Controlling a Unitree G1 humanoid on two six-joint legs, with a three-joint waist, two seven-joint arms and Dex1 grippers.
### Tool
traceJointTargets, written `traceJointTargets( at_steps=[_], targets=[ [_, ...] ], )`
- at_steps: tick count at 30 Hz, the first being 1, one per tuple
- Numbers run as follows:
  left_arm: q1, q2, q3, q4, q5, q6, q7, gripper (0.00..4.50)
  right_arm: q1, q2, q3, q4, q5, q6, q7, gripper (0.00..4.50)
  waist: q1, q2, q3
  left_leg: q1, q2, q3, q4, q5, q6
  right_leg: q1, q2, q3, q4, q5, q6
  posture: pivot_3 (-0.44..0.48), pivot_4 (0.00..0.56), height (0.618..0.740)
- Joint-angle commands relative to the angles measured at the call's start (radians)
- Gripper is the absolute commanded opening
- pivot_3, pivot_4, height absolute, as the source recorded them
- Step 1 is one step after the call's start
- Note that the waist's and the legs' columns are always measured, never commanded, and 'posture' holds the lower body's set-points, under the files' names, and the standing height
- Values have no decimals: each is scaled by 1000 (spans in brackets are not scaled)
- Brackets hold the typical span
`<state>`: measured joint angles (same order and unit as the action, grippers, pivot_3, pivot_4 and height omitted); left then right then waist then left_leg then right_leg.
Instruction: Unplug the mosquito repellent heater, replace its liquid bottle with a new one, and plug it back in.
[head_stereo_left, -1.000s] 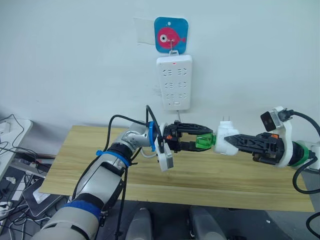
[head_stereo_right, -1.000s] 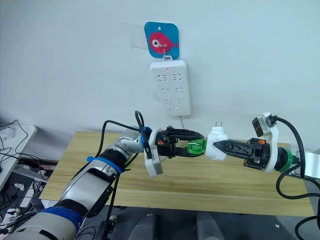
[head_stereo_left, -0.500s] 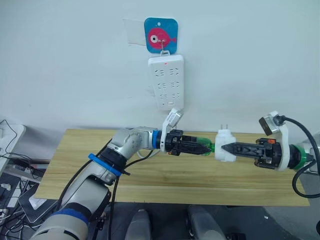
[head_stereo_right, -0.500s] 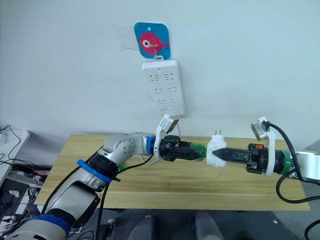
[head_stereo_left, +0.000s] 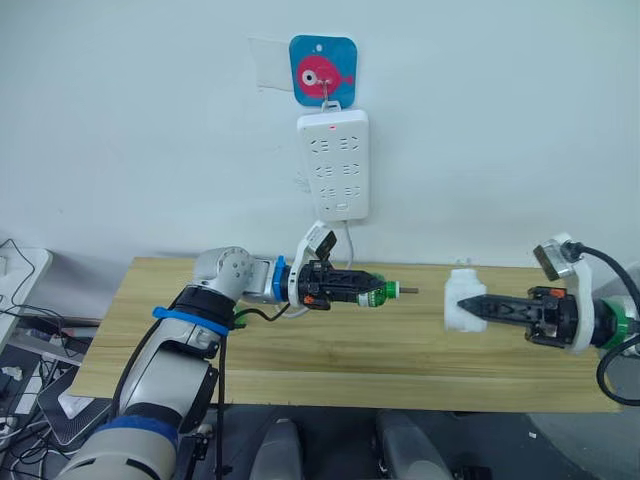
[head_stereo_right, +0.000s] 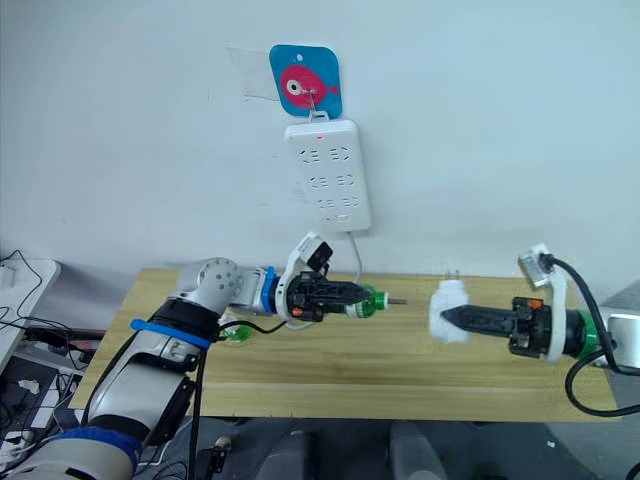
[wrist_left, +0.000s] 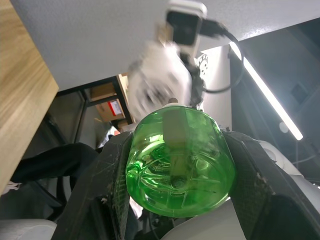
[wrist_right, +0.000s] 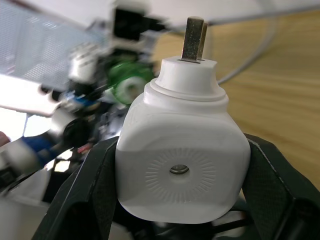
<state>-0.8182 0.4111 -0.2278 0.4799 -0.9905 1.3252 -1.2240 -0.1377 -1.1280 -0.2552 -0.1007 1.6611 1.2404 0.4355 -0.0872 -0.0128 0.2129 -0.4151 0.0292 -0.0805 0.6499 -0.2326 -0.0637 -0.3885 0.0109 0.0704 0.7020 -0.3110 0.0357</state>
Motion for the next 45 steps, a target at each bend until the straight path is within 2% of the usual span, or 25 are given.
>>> traceJointTargets(
  at_steps=[1,3,7,11,19,25,29,33,37,40,43,45],
  targets=[
    [17,8,36,-55,24,-6,-20,2265,-22,-52,94,49,-352,-81,-3,3022,0,0,0,0,0,0,0,0,0,0,0,0,0,0,0,-67,162,740],
    [31,3,45,-77,31,-2,-15,2265,-47,-56,179,84,-535,-142,7,3022,0,0,0,0,0,0,0,0,0,0,0,0,0,0,0,-54,164,740],
    [59,-19,78,-118,45,-8,11,2265,-133,-21,312,187,-771,-162,36,3022,1,0,0,0,0,0,0,0,0,-1,0,1,0,0,0,-30,173,740],
    [90,-28,111,-156,49,0,42,2265,-202,5,471,325,-1008,-221,132,3022,6,0,0,0,0,1,0,0,0,-1,-1,1,0,0,0,6,185,740],
    [150,-12,153,-229,41,26,82,2265,-313,104,534,586,-1243,-276,260,3022,20,0,1,1,-1,1,-1,0,0,0,-2,1,0,0,0,49,203,740],
    [177,-16,170,-262,43,38,105,2265,-364,162,510,673,-1304,-243,320,3022,36,0,1,0,-1,1,-1,0,0,0,-2,1,-1,0,0,54,206,740],
    [179,-14,169,-268,47,38,101,2265,-383,183,485,707,-1336,-241,333,4378,46,0,1,0,-1,1,-2,0,0,0,-3,0,-2,0,0,54,206,740],
    [170,-18,165,-255,57,26,94,2265,-390,179,451,696,-1355,-218,345,4469,47,0,1,0,-2,1,-2,0,0,0,-3,0,-3,0,0,40,198,740],
    [159,-22,155,-237,69,9,72,2265,-352,103,387,573,-1332,-128,370,4469,50,0,1,0,-2,1,-2,0,0,0,-3,0,-3,0,0,18,185,740],
    [153,-20,148,-220,81,-8,52,2265,-316,35,293,428,-1285,-27,380,4469,52,0,1,0,-2,1,-3,0,0,0,-4,0,-3,0,0,-4,177,740],
    [147,-33,151,-199,94,-41,35,2265,-294,-1,105,228,-1183,62,404,4469,46,1,1,0,-2,1,-3,0,0,0,-4,0,-3,0,0,-24,172,740],
    [144,-45,156,-197,105,-75,31,2265,-270,53,-45,104,-1118,68,389,4469,42,0,0,0,-2,1,-3,0,0,0,-3,0,-3,0,0,-39,167,740]
  ],
)
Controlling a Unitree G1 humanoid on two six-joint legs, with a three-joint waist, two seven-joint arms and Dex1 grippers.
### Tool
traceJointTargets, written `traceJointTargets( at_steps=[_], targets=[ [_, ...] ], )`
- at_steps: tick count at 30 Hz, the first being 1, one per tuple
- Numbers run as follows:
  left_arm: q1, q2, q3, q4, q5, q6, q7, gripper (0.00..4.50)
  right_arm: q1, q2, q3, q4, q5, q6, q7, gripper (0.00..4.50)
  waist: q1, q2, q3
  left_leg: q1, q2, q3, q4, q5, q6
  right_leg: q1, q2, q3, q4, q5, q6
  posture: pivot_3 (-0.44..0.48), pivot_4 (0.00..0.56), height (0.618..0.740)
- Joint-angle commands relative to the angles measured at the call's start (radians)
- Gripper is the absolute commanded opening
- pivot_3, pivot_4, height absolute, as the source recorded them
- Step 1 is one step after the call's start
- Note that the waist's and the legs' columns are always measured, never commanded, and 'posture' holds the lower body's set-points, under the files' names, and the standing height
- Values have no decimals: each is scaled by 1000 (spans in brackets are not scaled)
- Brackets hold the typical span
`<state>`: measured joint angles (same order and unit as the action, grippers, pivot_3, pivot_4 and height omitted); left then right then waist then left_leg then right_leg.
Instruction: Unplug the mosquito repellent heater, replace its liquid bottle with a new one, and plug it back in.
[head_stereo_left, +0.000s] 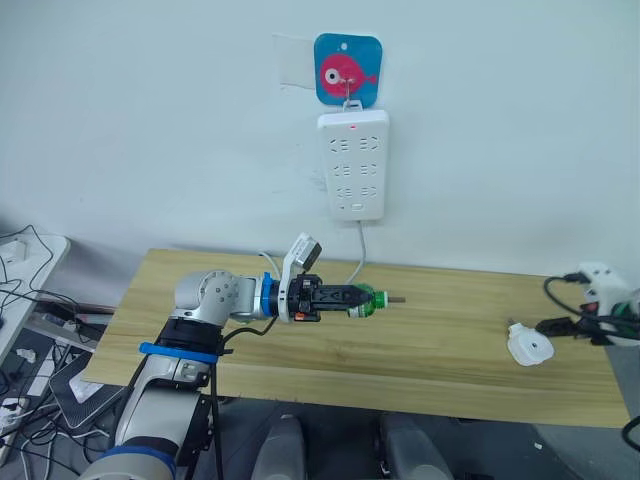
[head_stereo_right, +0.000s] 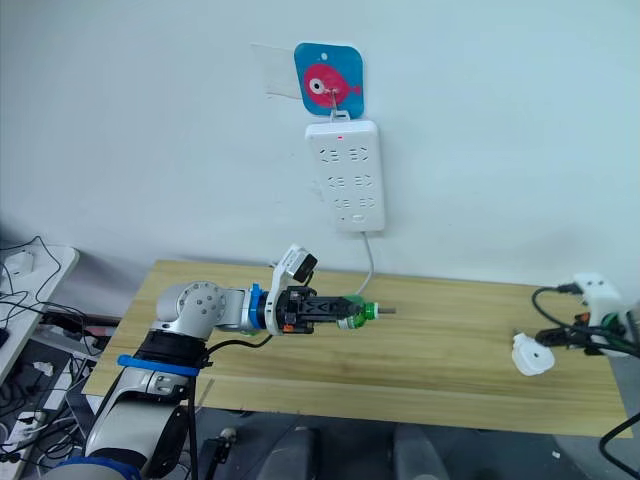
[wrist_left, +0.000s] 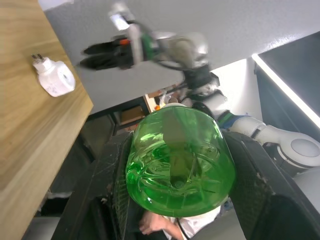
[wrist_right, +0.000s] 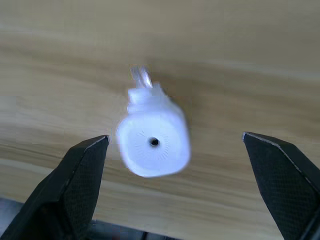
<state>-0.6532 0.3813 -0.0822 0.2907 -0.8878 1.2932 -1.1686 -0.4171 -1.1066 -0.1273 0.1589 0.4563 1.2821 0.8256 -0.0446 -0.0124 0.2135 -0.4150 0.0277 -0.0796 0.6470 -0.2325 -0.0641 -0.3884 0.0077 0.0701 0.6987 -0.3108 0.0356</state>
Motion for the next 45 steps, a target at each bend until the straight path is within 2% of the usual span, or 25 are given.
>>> traceJointTargets(
  at_steps=[1,3,6,8,11,14,16,20,23,26,29,35,45],
  targets=[
    [-21,-33,19,-14,12,-80,-12,2265,-9,118,-288,-234,123,78,-53,4469,-3,-2,-1,0,0,0,0,0,0,0,0,0,0,0,0,-47,167,740],
    [-22,-62,37,-21,28,-138,10,2265,-46,267,-450,-359,172,173,-138,4469,-7,-3,-2,0,1,-1,0,0,0,1,1,-1,0,0,0,-57,167,740],
    [-43,-103,77,-27,19,-189,32,2265,-150,568,-679,-560,246,321,-293,4469,-13,-2,-1,0,1,-1,0,1,-3,0,0,0,1,0,0,-74,163,740],
    [-58,-121,89,-25,31,-239,37,2265,-177,731,-764,-677,322,332,-387,4469,-13,-2,-1,0,0,-1,-1,4,-7,0,0,-1,2,0,0,-82,160,740],
    [-91,-183,124,-12,31,-296,95,2265,-189,1137,-939,-882,473,332,-585,4469,-13,-1,-3,-1,1,-2,-2,4,-7,-1,-1,-1,1,0,0,-102,148,740],
    [-107,-237,166,0,33,-341,162,2265,-176,1393,-1013,-992,569,289,-758,4469,-6,5,-5,-3,1,-4,0,3,-7,-1,-1,-4,1,0,0,-96,141,740],
    [-123,-260,186,29,44,-371,193,2265,-117,1469,-969,-1006,677,212,-873,4469,-14,5,-9,-4,-2,-1,-1,5,-9,-2,-10,-2,2,0,1,-99,139,740],
    [-137,-280,185,50,63,-403,208,2265,13,1471,-780,-961,951,5,-1133,4469,-43,6,-12,-2,-4,2,-1,3,-6,-1,-10,1,1,1,3,-99,137,740],
    [-142,-289,188,53,64,-409,213,2265,120,1385,-590,-941,1128,-148,-1287,4469,-57,7,-13,-1,-4,1,-2,3,-5,-1,-6,0,2,1,3,-100,133,740],
    [-145,-298,190,53,67,-419,216,2265,192,1295,-444,-936,1226,-285,-1378,4469,-70,7,-18,-2,-1,-1,-3,3,-5,-1,-1,0,1,1,2,-98,131,740],
    [-149,-309,197,50,61,-426,226,2265,245,1216,-333,-938,1269,-403,-1411,4469,-71,8,-18,-2,-1,-1,-3,3,-5,-2,-1,0,1,0,2,-89,130,740],
    [-133,-312,200,14,46,-409,234,2265,289,1106,-202,-941,1286,-578,-1417,4469,-70,8,-19,-1,0,-1,-3,3,-5,-1,1,0,2,0,2,-81,135,740],
    [-85,-319,168,-56,43,-380,232,2265,249,1010,-40,-871,1180,-709,-1355,4469,-67,8,-19,-1,0,-1,-3,3,-5,-1,1,0,1,0,2,-78,137,740]
  ],
)
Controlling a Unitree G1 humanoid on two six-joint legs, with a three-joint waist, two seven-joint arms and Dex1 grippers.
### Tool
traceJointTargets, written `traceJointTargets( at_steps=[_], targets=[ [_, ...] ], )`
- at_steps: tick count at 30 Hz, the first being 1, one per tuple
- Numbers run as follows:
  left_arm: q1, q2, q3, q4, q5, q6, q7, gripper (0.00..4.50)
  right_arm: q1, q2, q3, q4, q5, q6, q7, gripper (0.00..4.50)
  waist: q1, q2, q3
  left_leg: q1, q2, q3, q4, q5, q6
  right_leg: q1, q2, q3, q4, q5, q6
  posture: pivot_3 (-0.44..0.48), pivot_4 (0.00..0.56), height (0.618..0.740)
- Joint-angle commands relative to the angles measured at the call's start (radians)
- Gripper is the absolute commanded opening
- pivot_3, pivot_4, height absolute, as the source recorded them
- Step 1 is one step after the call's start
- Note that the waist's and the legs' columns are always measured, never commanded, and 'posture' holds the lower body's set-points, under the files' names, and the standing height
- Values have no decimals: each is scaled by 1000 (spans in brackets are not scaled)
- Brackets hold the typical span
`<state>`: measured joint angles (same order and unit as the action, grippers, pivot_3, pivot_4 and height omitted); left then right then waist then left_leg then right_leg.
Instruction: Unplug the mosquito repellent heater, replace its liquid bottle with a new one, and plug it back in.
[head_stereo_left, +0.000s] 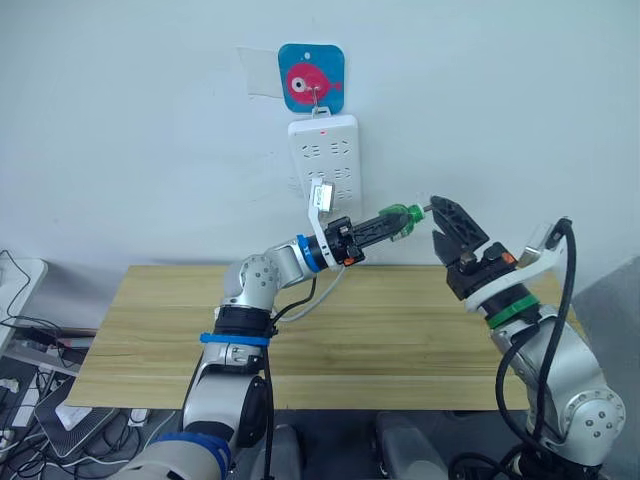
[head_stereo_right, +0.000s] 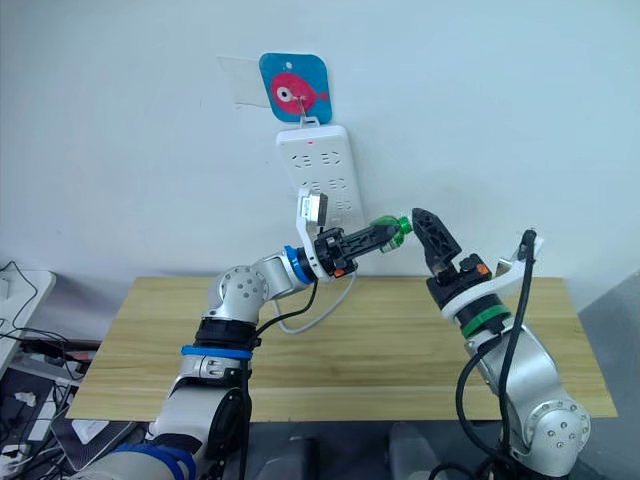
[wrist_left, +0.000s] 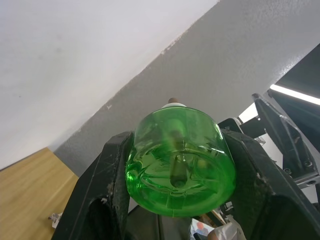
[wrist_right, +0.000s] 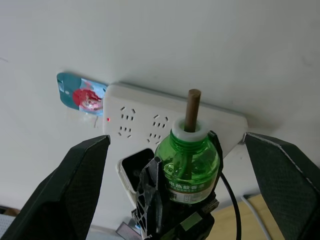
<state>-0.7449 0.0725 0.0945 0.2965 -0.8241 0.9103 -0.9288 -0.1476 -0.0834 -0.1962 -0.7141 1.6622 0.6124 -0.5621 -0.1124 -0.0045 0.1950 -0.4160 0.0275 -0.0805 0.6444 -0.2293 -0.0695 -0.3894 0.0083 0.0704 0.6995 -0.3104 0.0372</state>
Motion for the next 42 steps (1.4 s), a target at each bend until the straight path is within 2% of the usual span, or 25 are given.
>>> traceJointTargets(
  at_steps=[1,8,9,12,17,20,21,23,25,30,33,36,37,40,42],
  targets=[
    [11,-11,-11,-66,-22,6,-8,2265,-25,-16,39,8,-33,-50,37,4469,1,0,0,0,0,0,0,0,0,0,0,0,0,0,0,-76,138,740],
    [27,-16,-15,-79,-24,9,1,2265,-42,-18,86,30,-83,-107,47,4469,5,0,0,0,0,0,0,0,0,0,0,0,0,0,0,-75,139,740],
    [27,-16,-15,-79,-24,9,0,2265,-41,-22,89,30,-84,-110,49,4308,5,0,0,0,0,0,0,0,0,0,0,0,0,0,0,-76,139,740],
    [26,-15,-18,-73,-20,5,-5,2265,-40,-38,99,32,-80,-115,55,3528,5,0,0,0,0,0,0,0,0,0,0,0,0,0,0,-77,139,740],
    [20,-14,-28,-61,-11,-4,-23,2265,-38,-62,116,34,-63,-117,68,1770,5,0,0,0,0,0,0,0,0,0,0,0,0,0,0,-78,138,740],
    [18,-13,-33,-56,-7,-8,-34,2265,-35,-73,124,37,-57,-121,75,956,6,0,0,0,0,0,0,0,0,0,0,0,0,0,0,-79,138,740],
    [18,-13,-34,-54,-6,-9,-36,2265,-34,-75,126,38,-55,-123,77,823,6,0,0,0,0,0,0,0,0,0,0,0,0,0,0,-79,138,740],
    [19,-11,-34,-53,-7,-6,-40,2265,-33,-78,128,39,-55,-126,80,834,6,0,0,0,0,0,0,0,0,0,0,0,0,0,0,-79,138,740],
    [21,-6,-36,-53,-11,2,-47,3013,-31,-80,128,40,-55,-128,83,834,6,0,0,0,0,0,0,0,0,0,0,0,0,0,0,-78,137,740],
    [20,26,-62,-51,14,-13,-86,4480,-13,-96,118,46,-63,-135,99,834,7,0,0,0,0,0,0,0,0,0,0,0,0,0,0,-74,135,740],
    [14,79,-110,-31,83,-82,-142,4500,12,-127,83,70,-104,-145,132,834,7,0,0,0,0,0,0,0,0,0,0,0,0,0,0,-67,134,740],
    [25,156,-211,-13,208,-214,-240,4500,61,-219,42,126,-265,-137,227,834,14,0,0,0,0,0,0,0,0,0,0,0,0,0,0,-61,134,740],
    [31,175,-245,-7,252,-269,-268,4500,73,-265,53,147,-357,-131,271,834,16,0,0,0,-1,1,0,0,0,0,0,0,-1,0,0,-58,133,740],
    [52,209,-315,10,362,-437,-322,4500,108,-414,158,265,-776,-214,403,834,26,0,-1,1,-1,1,0,0,0,0,0,1,-1,0,0,-54,129,740],
    [64,210,-339,24,414,-531,-338,4500,115,-430,204,373,-957,-306,467,834,29,0,-1,1,-1,1,0,0,0,0,0,0,-1,0,0,-49,126,740]
  ],
)
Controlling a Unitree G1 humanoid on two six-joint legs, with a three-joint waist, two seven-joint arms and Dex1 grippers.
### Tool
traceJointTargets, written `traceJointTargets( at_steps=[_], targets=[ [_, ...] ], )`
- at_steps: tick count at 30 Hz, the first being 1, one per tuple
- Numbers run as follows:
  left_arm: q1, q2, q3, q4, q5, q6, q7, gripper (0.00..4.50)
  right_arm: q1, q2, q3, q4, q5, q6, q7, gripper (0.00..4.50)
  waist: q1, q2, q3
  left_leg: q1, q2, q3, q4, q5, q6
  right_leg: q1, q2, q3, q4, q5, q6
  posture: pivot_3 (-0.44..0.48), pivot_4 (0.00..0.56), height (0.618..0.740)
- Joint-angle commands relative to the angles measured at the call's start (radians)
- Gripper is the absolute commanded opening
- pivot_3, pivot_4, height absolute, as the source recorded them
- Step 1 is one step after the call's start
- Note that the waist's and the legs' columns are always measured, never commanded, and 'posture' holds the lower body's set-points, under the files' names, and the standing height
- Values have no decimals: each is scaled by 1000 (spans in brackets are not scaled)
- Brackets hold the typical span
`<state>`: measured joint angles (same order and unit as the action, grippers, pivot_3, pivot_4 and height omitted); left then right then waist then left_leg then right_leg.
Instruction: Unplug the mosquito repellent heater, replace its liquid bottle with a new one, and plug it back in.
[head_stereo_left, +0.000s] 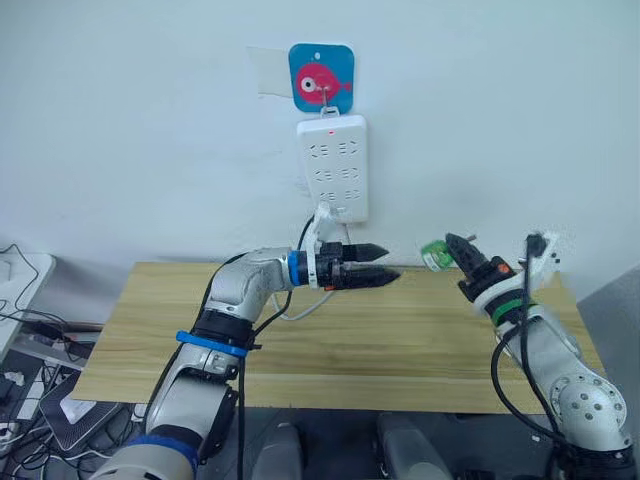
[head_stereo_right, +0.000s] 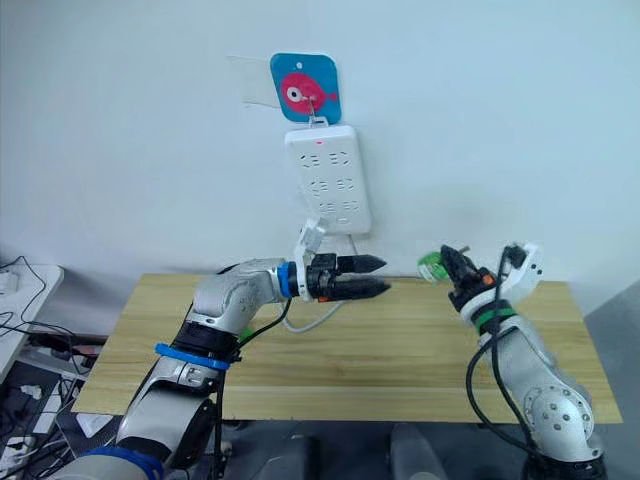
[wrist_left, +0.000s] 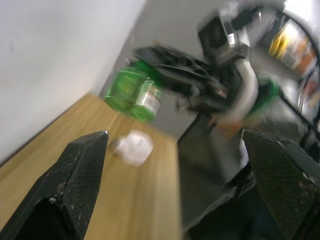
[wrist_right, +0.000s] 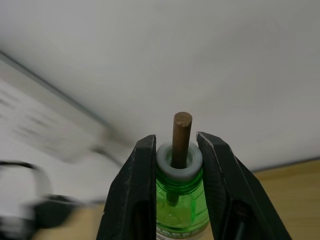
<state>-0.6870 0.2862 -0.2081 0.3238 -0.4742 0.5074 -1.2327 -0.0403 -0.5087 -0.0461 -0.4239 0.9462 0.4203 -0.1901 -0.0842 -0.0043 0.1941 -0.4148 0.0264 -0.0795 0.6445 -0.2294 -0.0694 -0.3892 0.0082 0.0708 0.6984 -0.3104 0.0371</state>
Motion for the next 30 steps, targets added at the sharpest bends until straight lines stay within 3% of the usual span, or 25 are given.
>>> traceJointTargets(
  at_steps=[1,6,13,18,26,30],
  targets=[
    [12,-4,-51,6,95,-181,-39,4500,0,3,71,149,-316,-168,125,834,1,0,0,0,0,0,0,0,0,0,0,0,0,0,0,-41,123,740],
    [12,-19,-69,62,178,-350,-41,4500,-76,56,136,484,-616,-367,188,834,1,0,0,0,0,1,0,0,0,0,0,1,1,0,0,-22,121,740],
    [30,-46,-55,78,226,-438,14,4500,-142,184,107,813,-761,-592,252,834,4,0,-1,0,0,1,0,0,0,0,-1,1,1,0,0,6,117,740],
    [40,-28,-49,63,235,-426,14,4500,-155,220,55,928,-806,-667,226,834,6,0,-1,0,0,1,0,1,-1,0,-1,1,2,0,0,26,118,740],
    [59,-1,-53,21,231,-398,-6,4500,-149,265,6,976,-815,-689,266,834,6,0,-9,1,0,0,0,0,-1,0,-1,0,3,0,0,30,116,740],
    [57,-5,-53,19,230,-394,-3,4500,-133,265,-8,949,-816,-682,284,2208,7,0,-14,1,0,0,0,0,-1,0,-1,0,3,0,0,28,111,740]
  ],
)
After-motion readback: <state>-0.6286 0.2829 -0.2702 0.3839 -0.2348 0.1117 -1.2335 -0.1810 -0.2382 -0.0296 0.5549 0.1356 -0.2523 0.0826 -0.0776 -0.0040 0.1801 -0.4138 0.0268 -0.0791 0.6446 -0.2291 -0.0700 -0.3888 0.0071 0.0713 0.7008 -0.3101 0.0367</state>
